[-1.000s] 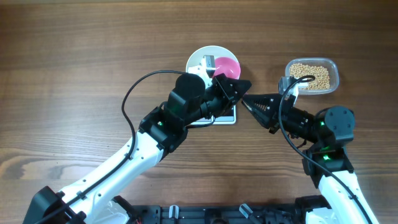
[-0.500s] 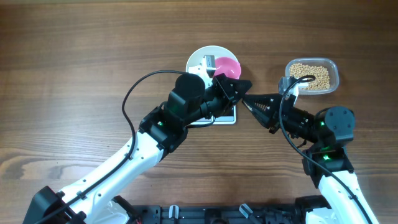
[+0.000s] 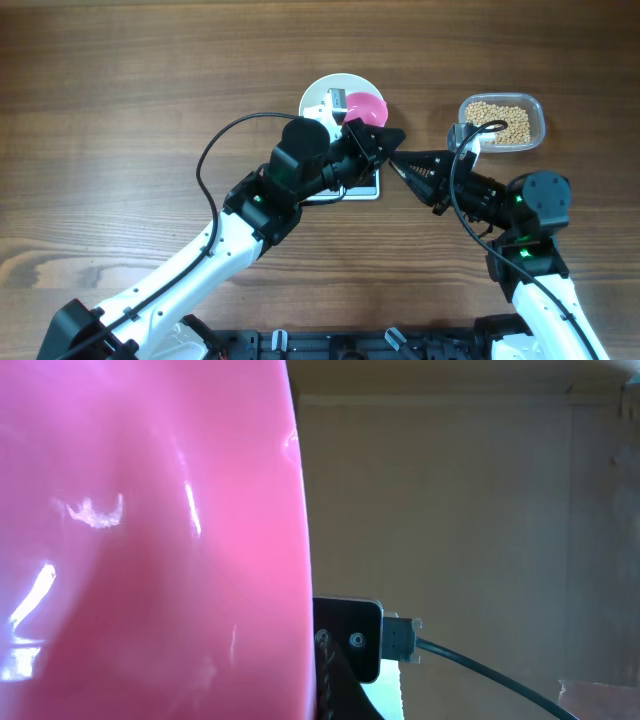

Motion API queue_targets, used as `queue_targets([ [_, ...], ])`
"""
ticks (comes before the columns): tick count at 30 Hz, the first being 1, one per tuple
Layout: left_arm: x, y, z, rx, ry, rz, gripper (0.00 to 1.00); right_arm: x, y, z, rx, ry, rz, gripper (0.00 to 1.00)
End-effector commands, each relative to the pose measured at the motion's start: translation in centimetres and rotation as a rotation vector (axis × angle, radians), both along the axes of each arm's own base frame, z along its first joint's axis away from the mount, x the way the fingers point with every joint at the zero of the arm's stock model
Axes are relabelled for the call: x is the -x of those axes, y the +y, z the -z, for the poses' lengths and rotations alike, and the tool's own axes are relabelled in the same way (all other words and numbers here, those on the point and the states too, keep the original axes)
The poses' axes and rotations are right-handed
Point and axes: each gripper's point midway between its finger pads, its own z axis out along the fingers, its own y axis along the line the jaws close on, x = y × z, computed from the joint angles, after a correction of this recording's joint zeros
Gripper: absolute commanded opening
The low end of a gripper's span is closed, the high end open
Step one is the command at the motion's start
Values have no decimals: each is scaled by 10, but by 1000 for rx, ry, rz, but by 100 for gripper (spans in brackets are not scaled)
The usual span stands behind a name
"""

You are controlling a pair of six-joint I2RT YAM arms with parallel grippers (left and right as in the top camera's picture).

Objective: Scoop item into bowl and weigh 150g on scale
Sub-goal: 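Close the right gripper on the scoop handle beside the left gripper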

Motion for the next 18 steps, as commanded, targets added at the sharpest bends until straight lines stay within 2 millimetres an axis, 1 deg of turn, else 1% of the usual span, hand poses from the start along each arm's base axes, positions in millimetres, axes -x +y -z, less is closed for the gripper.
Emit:
queue_targets([
  [1,2,-1,-8,12,-16,15,6,3,2,-6,-6,-13,-20,6],
  [3,2,-1,-8,12,-16,15,6,3,2,-6,-6,-14,-23,4],
  [10,2,-1,-8,12,-16,15,7,6,4,-6,-8,-9,-37,4],
  [11,2,-1,-8,12,-16,15,8,6,4,-6,-8,-10,-38,4],
  [12,2,-1,-8,12,-16,15,12,6,4,-6,-8,-10,-40,4],
  [13,2,-1,-8,12,-16,15,19,6,4,-6,-8,-12,-40,4],
  [14,2,-1,-8,12,-16,16,34,6,4,-7,-6,-22,-40,4],
  [15,2,-1,-8,12,-16,16,60,6,4,-8,-4,-39,-39,4],
  [16,2,-1,-8,11,-16,16,77,6,4,-10,0,-56,-39,4],
  [18,2,-1,-8,11,-16,16,95,6,3,-10,6,-69,-34,4],
])
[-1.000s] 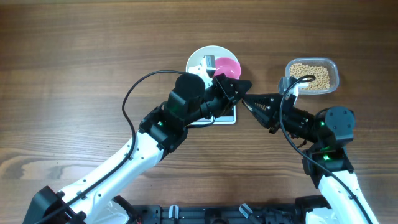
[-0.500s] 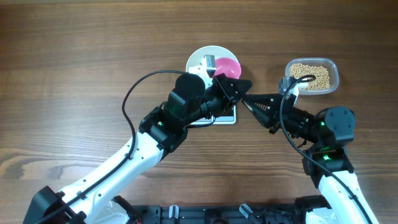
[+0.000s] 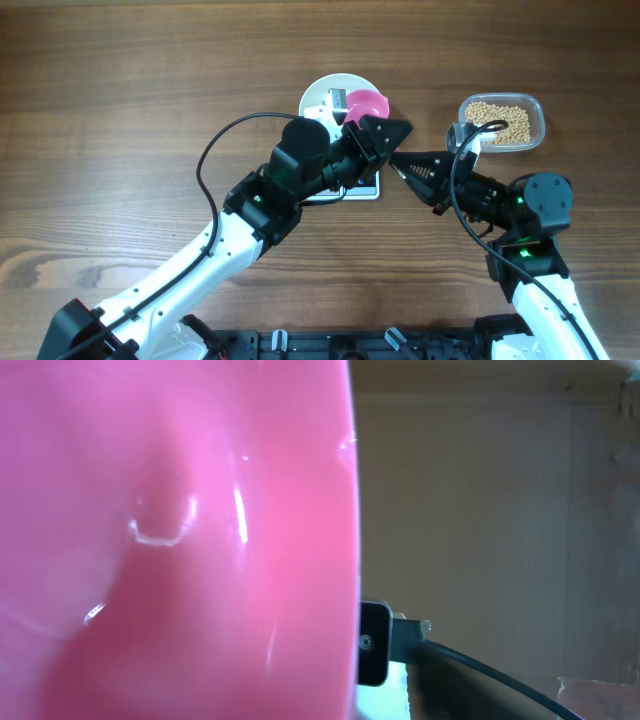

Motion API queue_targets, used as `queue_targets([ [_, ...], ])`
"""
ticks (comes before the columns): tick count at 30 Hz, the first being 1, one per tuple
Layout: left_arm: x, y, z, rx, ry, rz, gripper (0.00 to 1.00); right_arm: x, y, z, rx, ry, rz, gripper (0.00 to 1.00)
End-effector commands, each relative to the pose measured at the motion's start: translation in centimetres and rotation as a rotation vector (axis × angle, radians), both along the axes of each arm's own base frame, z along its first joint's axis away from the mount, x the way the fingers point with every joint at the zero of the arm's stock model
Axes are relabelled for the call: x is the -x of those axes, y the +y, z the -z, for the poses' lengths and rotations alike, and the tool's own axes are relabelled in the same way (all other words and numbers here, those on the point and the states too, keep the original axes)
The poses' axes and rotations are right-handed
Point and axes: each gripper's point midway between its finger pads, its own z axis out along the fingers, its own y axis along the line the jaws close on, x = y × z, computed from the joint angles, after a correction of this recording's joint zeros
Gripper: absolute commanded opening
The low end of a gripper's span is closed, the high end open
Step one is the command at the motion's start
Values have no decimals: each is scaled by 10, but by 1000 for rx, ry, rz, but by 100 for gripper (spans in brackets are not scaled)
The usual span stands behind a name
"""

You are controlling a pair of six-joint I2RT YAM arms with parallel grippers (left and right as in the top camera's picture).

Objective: Scoop item into bowl and weigh 150g on scale
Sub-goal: 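Close the right gripper on the scoop handle beside the left gripper, then release the scoop from the left gripper and carry it right toward the soybean tub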

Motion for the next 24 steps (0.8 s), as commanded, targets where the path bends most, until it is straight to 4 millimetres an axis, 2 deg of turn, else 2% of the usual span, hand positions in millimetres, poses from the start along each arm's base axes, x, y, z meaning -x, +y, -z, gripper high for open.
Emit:
queue_targets([
  [1,1,-1,-7,9,-14,11,100,2,2,-5,21,-65,-13,4],
  [15,3,0,-2,-8,-5,16,100,-10,-6,0,133,-242,73,4],
  [21,3,0,0,-62,-86,39,100,-22,-19,19,225,-247,134,5],
  [24,3,1,2,-70,-88,42,100,-25,-25,22,266,-257,146,5],
])
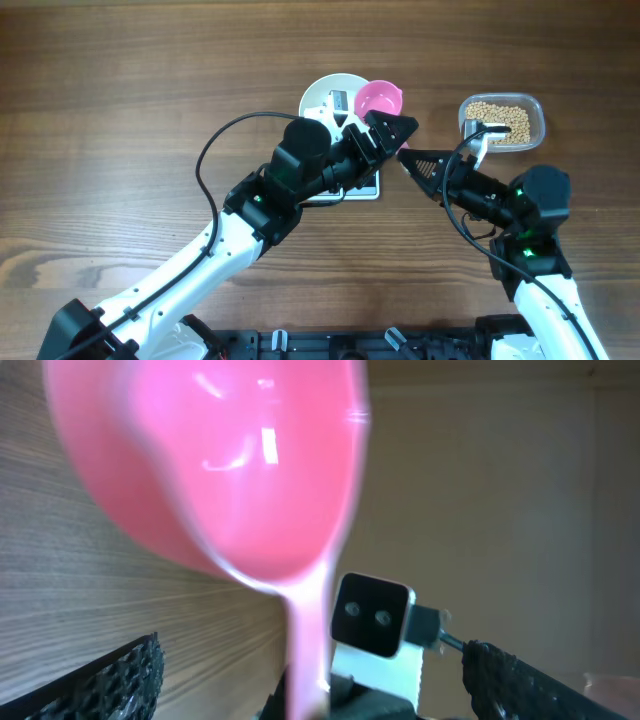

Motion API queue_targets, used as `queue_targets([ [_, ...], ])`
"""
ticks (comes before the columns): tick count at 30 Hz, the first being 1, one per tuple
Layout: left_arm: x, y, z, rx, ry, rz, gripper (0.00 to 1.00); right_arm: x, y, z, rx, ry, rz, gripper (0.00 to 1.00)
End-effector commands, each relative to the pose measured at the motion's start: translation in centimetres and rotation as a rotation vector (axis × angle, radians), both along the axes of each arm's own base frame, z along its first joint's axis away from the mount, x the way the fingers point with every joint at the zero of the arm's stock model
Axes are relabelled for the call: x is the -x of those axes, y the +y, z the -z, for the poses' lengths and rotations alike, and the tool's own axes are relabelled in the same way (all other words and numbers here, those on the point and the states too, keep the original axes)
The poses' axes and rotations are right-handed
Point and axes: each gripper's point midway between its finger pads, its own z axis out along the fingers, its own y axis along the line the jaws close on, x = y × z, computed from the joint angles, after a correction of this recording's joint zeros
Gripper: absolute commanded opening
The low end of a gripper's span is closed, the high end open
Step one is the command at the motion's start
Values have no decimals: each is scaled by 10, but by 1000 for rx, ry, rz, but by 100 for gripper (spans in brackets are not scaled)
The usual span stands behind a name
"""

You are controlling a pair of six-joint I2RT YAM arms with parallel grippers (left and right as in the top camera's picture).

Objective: Scoop item into bowl and weigh 150g on scale
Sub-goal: 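Release the scoop from the left gripper and carry it right toward the soybean tub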

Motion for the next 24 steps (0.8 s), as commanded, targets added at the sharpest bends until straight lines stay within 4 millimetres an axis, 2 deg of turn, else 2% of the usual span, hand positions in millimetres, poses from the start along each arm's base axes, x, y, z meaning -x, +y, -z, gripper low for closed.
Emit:
queue_targets([
  [1,1,0,-6,-21,-66,26,100,-9,-9,-6,90,-105,36,5],
  [11,2,0,-1,-61,-98,42,100,-19,-28,-20,324,-112,87,5],
  [19,3,2,6,-118,-146,60,100,-18,-66,-26,648,-14,213,5],
  [24,0,8,16,-166,-131,31,100,-10,-97,-14,884,112,234,4],
])
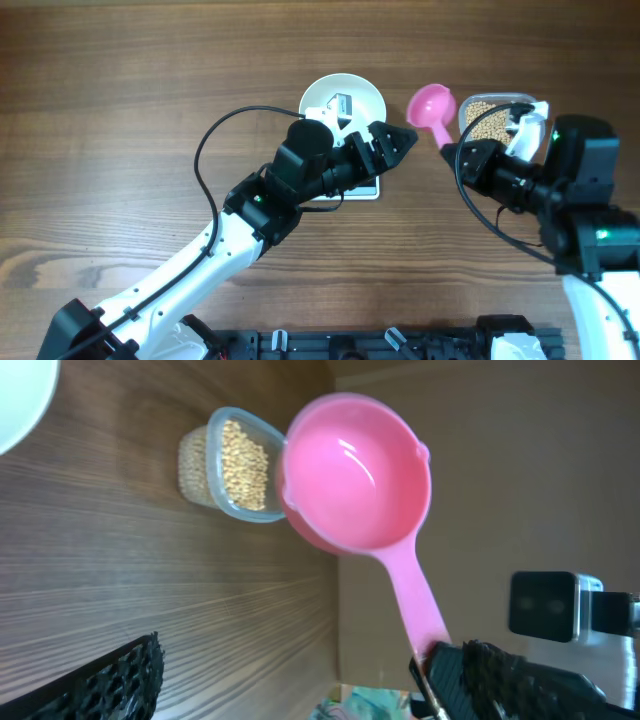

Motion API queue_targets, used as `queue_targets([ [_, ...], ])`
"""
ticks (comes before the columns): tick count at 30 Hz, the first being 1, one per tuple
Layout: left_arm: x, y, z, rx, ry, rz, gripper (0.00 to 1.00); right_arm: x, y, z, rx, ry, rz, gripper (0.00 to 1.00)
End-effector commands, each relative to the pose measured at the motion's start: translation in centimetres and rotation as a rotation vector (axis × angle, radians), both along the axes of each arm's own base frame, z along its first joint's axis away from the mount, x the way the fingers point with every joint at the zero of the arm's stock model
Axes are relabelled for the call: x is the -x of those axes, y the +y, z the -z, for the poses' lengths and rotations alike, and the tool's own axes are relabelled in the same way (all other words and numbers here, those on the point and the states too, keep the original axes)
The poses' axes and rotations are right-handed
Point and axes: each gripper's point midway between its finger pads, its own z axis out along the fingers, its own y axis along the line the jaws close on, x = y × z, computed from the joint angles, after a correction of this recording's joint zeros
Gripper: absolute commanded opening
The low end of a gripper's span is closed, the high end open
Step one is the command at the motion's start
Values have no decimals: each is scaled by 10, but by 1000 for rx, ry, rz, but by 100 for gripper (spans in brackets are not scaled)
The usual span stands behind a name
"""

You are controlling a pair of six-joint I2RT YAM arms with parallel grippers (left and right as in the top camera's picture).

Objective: Scoop item into bowl and weigh 150g on scale
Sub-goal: 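Release the scoop from the left gripper and carry it right toward the soybean tub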

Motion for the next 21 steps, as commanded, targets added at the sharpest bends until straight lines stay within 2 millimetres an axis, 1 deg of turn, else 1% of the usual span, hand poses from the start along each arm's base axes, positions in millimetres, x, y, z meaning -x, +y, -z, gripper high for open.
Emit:
queue_targets([
  [1,-5,5,-1,-35,-42,-22,100,-9,-33,3,259,5,29,4],
  [6,-5,5,-1,-48,-65,-13,100,1,-48,24,394,194,-25,4],
  [10,-5,5,0,-61,-81,-5,100,4,-59,44,457,309,-33,4],
  [15,-5,5,0,-62,-81,-5,100,8,-61,63,488,400,-86,4],
  [21,-5,5,1,-64,-79,-5,100,11,-65,77,516,473,-100,4],
])
